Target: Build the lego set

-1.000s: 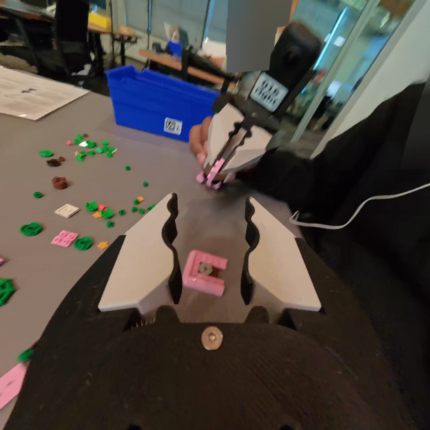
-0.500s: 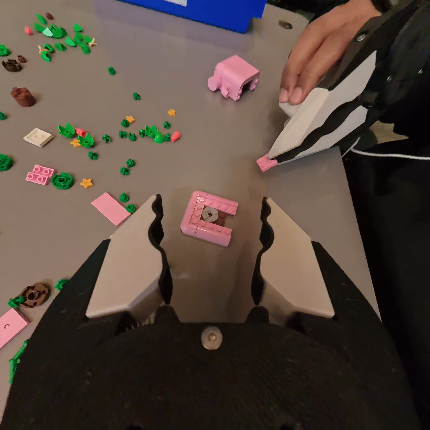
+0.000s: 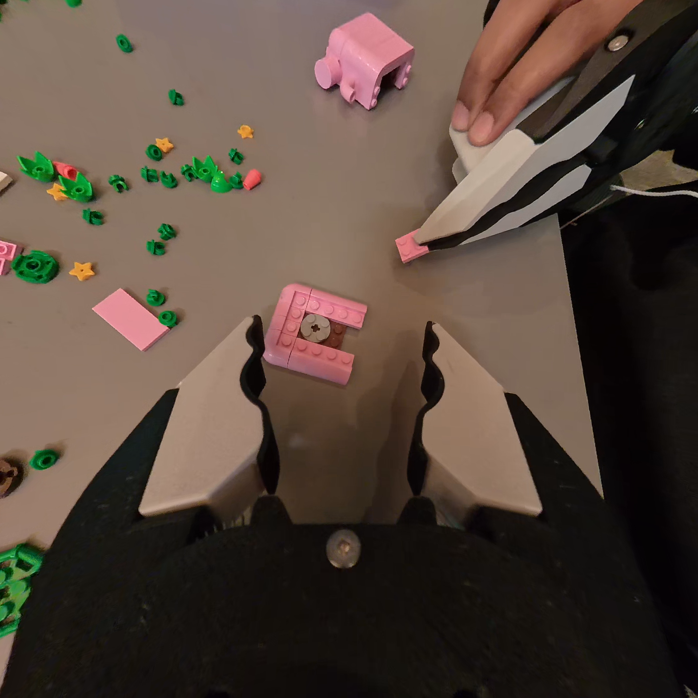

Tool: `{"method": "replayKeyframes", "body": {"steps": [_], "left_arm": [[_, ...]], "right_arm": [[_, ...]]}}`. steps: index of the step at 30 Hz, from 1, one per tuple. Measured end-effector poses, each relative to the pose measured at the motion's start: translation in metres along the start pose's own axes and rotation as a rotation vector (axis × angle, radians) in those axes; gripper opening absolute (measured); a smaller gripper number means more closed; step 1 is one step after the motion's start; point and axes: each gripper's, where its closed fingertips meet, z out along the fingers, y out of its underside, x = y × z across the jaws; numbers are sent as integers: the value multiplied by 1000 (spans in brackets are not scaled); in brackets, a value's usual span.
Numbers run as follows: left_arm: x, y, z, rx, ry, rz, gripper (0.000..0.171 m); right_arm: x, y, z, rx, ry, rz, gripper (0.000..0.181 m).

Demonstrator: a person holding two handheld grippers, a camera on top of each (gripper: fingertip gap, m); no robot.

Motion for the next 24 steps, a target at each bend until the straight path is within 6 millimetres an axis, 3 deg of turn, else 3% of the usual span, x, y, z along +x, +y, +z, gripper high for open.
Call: {"method": "replayKeyframes", "body": {"steps": [7,11,15,20,22,24], "left_arm": [[0,3,0,-15,18,-34,82],[4,8,-1,-28,38,-44,81],[16,12,-4,-36,62,-36,75],[64,17,-7,-72,254,19,52],[64,10,-10,-40,245,32,45],[54,1,-12,14,205,22,48]], "right_arm": [[-1,13,-8,-31,-25,182,29],[-3,22,-17,-59,-78,483,38],[-2,21,-19,-52,-115,855,38],[-7,14,-13,-7,-174,1077,35],[-9,10,-12,18,-212,1112,35],[-7,10,-11,30,-216,1122,34]]}}
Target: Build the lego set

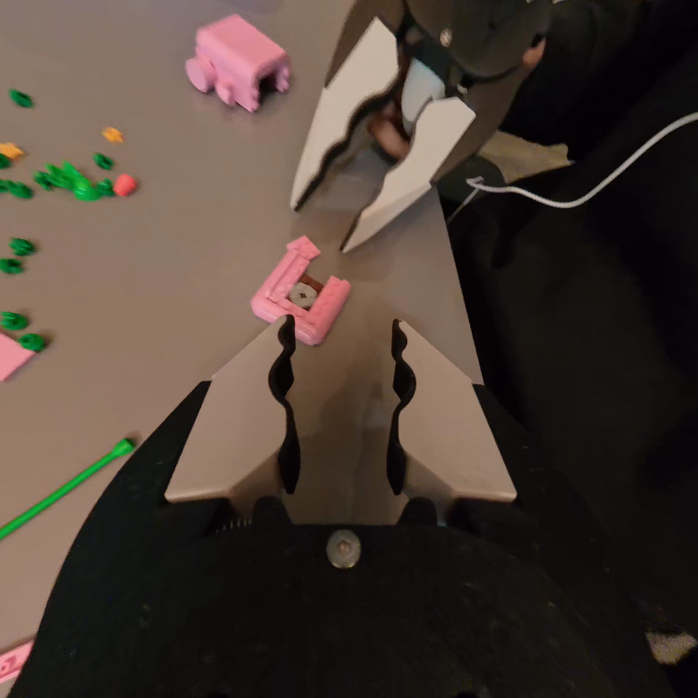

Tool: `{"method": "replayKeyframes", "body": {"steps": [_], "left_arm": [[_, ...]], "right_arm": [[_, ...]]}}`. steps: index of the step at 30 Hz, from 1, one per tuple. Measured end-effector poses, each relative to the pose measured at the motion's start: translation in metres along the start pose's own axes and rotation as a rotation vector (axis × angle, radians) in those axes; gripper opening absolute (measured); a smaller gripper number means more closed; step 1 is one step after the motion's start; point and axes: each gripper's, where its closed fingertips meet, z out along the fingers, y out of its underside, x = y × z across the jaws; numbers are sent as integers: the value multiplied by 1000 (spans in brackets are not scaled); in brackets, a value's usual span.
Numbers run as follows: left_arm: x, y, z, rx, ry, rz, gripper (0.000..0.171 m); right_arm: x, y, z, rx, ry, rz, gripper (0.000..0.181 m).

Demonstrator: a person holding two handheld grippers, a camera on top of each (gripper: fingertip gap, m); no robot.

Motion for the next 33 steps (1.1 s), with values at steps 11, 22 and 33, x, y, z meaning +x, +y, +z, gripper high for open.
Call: {"method": "replayKeyframes", "body": {"steps": [11,22,33], "left_arm": [[-15,-17,29,17,-196,145,82],[-18,-3,38,-85,-190,91,75],[-19,2,32,-83,-143,25,56]], "right_arm": [[0,-3,14,-40,-59,135,30],[6,6,11,-70,-39,109,14],[-22,-14,6,4,-180,-135,15]]}}
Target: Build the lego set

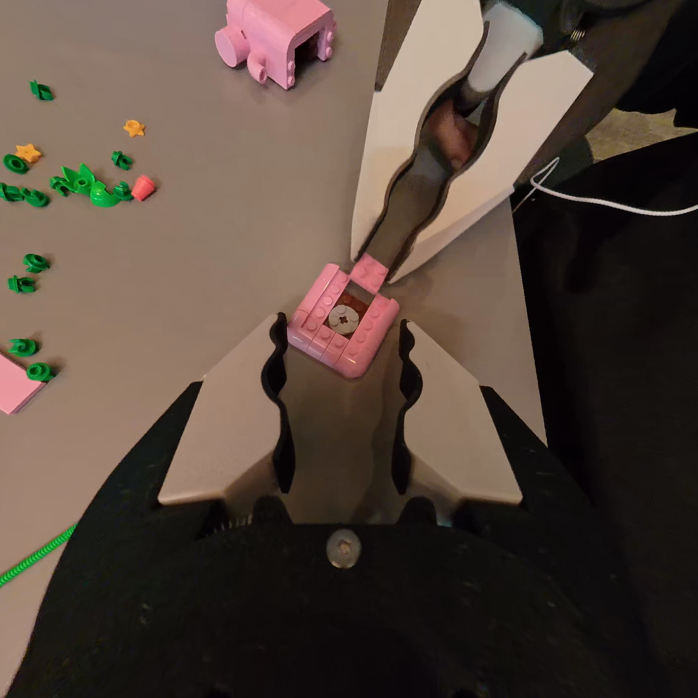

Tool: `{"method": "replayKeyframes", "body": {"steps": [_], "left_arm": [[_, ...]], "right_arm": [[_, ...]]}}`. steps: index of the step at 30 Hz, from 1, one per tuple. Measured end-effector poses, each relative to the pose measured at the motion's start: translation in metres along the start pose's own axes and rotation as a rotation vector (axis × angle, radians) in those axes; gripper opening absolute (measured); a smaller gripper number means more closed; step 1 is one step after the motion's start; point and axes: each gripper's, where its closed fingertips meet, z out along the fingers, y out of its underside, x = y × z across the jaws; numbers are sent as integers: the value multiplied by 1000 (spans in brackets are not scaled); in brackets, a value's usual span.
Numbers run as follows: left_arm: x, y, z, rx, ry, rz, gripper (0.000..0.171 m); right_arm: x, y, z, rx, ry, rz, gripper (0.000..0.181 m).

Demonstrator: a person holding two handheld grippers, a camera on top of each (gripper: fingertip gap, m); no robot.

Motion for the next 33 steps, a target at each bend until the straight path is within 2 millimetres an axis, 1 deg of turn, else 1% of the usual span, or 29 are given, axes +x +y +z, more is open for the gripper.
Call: {"method": "replayKeyframes", "body": {"steps": [4,7,19,26,28,31,33], "left_arm": [[-1,1,1,-7,-12,5,54],[-1,1,1,-8,-12,6,54],[0,1,0,-7,-5,2,54],[1,1,0,-7,1,0,53],[1,1,0,-7,0,1,53],[1,1,0,-7,0,0,53],[0,1,0,-6,0,-2,53]], "right_arm": [[-4,3,8,-37,-54,31,15],[-4,1,10,-47,-58,37,14],[-1,2,10,-86,-23,-23,15],[-1,2,8,-78,-33,-13,15],[-1,0,7,-66,-30,-15,12],[0,-3,6,-42,-26,-14,2],[0,-2,7,-46,-35,-7,0]]}}
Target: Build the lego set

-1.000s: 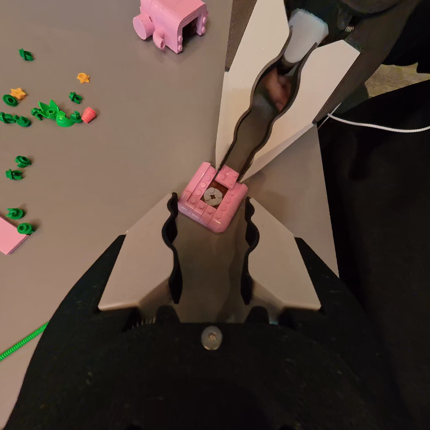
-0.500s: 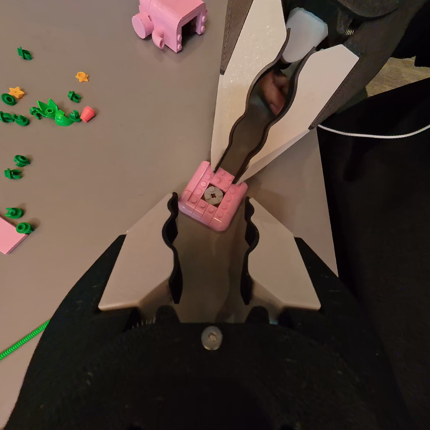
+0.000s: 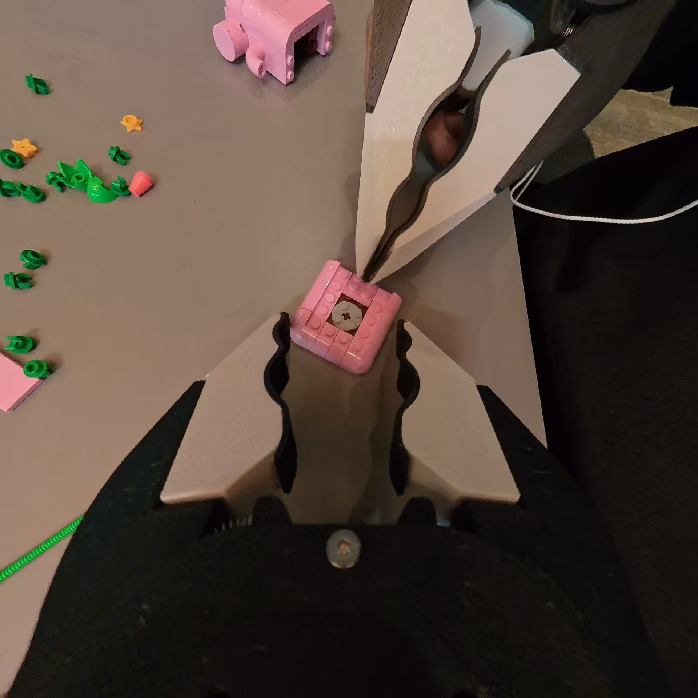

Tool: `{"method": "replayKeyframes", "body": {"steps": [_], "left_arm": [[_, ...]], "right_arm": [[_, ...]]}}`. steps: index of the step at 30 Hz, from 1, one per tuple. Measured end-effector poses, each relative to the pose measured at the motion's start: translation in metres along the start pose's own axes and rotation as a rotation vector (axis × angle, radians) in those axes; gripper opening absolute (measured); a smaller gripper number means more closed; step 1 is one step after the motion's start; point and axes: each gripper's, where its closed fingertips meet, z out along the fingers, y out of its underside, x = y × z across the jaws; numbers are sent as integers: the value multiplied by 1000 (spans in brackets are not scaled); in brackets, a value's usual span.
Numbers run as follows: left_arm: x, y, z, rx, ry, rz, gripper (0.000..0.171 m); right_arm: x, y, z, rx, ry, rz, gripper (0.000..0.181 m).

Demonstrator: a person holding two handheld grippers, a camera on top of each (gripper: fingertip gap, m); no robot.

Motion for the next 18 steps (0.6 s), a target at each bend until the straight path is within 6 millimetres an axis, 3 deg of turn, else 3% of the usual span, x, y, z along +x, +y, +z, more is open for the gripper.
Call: {"method": "replayKeyframes", "body": {"steps": [18], "left_arm": [[1,2,0,-9,-15,20,46]], "right_arm": [[-2,2,10,-67,-57,-42,0]]}}
